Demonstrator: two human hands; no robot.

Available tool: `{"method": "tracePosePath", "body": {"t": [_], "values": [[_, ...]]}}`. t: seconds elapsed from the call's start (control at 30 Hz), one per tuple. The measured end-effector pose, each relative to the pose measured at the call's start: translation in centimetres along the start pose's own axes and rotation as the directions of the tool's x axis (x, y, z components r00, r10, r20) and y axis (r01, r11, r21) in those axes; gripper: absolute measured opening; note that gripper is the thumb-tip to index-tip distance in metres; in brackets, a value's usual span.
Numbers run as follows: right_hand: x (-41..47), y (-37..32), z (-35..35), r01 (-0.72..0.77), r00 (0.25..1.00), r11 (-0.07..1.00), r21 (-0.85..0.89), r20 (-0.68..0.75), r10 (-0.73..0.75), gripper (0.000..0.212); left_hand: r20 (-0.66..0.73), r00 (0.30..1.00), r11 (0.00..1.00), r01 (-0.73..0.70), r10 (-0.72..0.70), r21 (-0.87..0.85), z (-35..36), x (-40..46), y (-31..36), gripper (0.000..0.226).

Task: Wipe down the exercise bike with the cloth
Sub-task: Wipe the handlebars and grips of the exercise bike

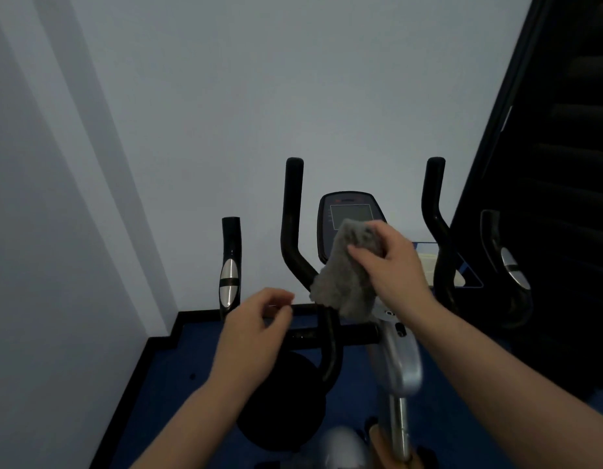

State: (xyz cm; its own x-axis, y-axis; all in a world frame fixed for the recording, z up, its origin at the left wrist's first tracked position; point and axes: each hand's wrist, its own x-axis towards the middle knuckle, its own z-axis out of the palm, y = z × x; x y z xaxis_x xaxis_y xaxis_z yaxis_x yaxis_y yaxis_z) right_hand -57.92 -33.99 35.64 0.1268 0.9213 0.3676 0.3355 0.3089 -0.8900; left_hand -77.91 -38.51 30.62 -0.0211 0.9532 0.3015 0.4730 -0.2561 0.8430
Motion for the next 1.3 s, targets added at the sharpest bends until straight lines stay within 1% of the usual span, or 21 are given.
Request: {"method": "tracePosePath", "body": {"t": [0.03,0.07,0.1,0.17,0.2,0.23,0.3,0.33,0.4,0.47,0.53,0.67,0.73,0.8,0.83,0.93,1.0,1.07,1.17,1.23,1.3], "values": [[-0.3,0.2,0.3,0.109,0.994,0.976,-0.187,0.048,-0.101,0.018,-0.021,0.999,0.998,0.037,-0.036,0.055,-0.1,-0.2,-0.7,0.018],[-0.8,0.6,0.9,0.182,0.981,0.922,-0.343,0.130,-0.145,0.021,-0.028,0.998,0.994,0.061,-0.058,0.095,-0.2,-0.6,-1.2,0.018],[-1.7,1.3,1.5,0.234,0.963,0.860,-0.453,0.228,-0.142,0.025,-0.028,0.997,0.989,0.069,-0.066,0.130,-0.1,-0.9,-1.6,0.018],[-3.6,3.0,2.5,0.311,0.919,0.778,-0.546,0.381,-0.100,0.032,-0.027,0.999,0.978,0.040,-0.035,0.205,0.1,-1.4,-1.9,0.019],[-4.4,3.7,2.8,0.328,0.910,0.771,-0.547,0.401,-0.103,0.039,-0.033,0.999,0.973,0.021,-0.013,0.231,0.2,-1.5,-2.0,0.020],[-4.8,4.1,3.0,0.315,0.917,0.790,-0.525,0.384,-0.111,0.046,-0.045,0.999,0.970,0.008,0.003,0.245,0.2,-1.6,-2.0,0.020],[-4.4,4.0,3.6,0.230,0.952,0.849,-0.476,0.289,-0.096,0.052,-0.071,0.997,0.964,0.008,0.012,0.267,0.2,-1.7,-1.9,0.021],[-3.9,3.8,4.0,0.205,0.965,0.852,-0.481,0.245,-0.094,0.048,-0.071,0.997,0.958,0.002,0.019,0.287,0.2,-1.7,-1.9,0.021],[-3.2,3.5,5.2,0.217,0.972,0.797,-0.563,0.203,-0.121,0.035,-0.051,0.997,0.938,-0.038,0.059,0.346,0.4,-1.8,-1.9,0.021],[-3.1,3.7,6.2,0.224,0.974,0.760,-0.610,0.176,-0.146,0.028,-0.056,0.995,0.924,-0.058,0.085,0.378,0.4,-1.8,-1.8,0.021],[-3.6,4.2,6.4,0.223,0.975,0.764,-0.605,0.146,-0.169,0.025,-0.080,0.992,0.920,-0.060,0.098,0.388,0.3,-1.8,-1.6,0.020],[-4.5,4.9,6.0,0.214,0.977,0.807,-0.550,0.106,-0.187,0.029,-0.089,0.990,0.903,-0.063,0.111,0.425,0.3,-1.8,-1.5,0.019],[-4.6,5.0,5.6,0.199,0.980,0.834,-0.514,0.109,-0.167,0.025,-0.091,0.990,0.899,-0.060,0.109,0.433,0.3,-1.8,-1.5,0.019],[-4.0,4.7,5.4,0.201,0.979,0.835,-0.512,0.134,-0.153,0.019,-0.093,0.990,0.902,-0.061,0.111,0.428,0.3,-1.9,-1.4,0.019],[-3.6,4.5,5.4,0.211,0.977,0.814,-0.541,0.144,-0.157,0.019,-0.089,0.990,0.901,-0.063,0.112,0.429,0.3,-1.9,-1.4,0.018],[-2.7,4.0,6.5,0.240,0.971,0.744,-0.624,0.153,-0.185,0.028,-0.071,0.991,0.904,-0.071,0.111,0.422,0.3,-1.9,-1.5,0.019],[-2.8,4.1,7.4,0.204,0.979,0.774,-0.600,0.120,-0.165,0.029,-0.070,0.992,0.907,-0.066,0.104,0.417,0.2,-1.9,-1.5,0.019],[-3.1,4.5,7.7,0.166,0.986,0.809,-0.563,0.089,-0.141,0.025,-0.068,0.992,0.905,-0.067,0.104,0.420,0.2,-1.9,-1.4,0.019],[-3.2,5.0,7.2,0.214,0.976,0.795,-0.568,0.096,-0.195,0.015,-0.069,0.992,0.899,-0.068,0.108,0.432,0.2,-1.9,-1.3,0.019],[-2.6,5.1,6.3,0.255,0.967,0.789,-0.559,0.133,-0.218,0.010,-0.068,0.992,0.895,-0.069,0.110,0.441,0.1,-1.9,-1.3,0.019],[-1.5,4.8,5.7,0.240,0.970,0.840,-0.487,0.156,-0.187,0.009,-0.070,0.991,0.893,-0.069,0.111,0.444,0.1,-1.9,-1.3,0.018]]}}
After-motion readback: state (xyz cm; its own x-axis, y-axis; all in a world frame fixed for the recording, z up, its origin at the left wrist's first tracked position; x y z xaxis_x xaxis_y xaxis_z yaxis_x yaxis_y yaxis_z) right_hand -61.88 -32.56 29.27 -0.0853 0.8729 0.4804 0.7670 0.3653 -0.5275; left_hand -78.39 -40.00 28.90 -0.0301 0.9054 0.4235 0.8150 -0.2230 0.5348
